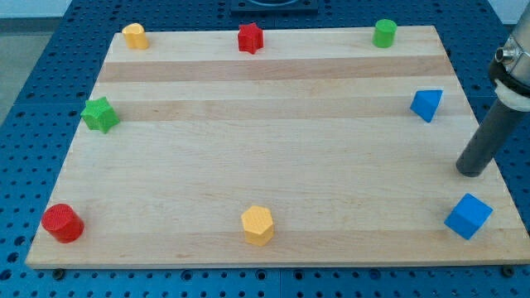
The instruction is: Push the yellow heart to the bottom right side
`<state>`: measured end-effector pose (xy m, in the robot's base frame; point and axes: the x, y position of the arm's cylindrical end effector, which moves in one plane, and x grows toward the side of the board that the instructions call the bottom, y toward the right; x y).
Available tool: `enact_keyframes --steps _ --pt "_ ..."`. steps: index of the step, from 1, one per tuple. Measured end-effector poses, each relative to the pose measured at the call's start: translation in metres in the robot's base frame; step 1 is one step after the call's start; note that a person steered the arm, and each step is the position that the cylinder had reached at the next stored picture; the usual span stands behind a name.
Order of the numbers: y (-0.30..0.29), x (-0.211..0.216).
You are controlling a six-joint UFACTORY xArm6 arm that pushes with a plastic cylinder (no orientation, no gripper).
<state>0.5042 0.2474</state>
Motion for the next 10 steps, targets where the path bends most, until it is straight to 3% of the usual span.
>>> enact_keyframes --steps 1,4,6,10 --pt "-0.043 -0.007" --pt "-0.161 -0.098" --pt "-0.264 -0.106" --pt "-0.371 -0.249"
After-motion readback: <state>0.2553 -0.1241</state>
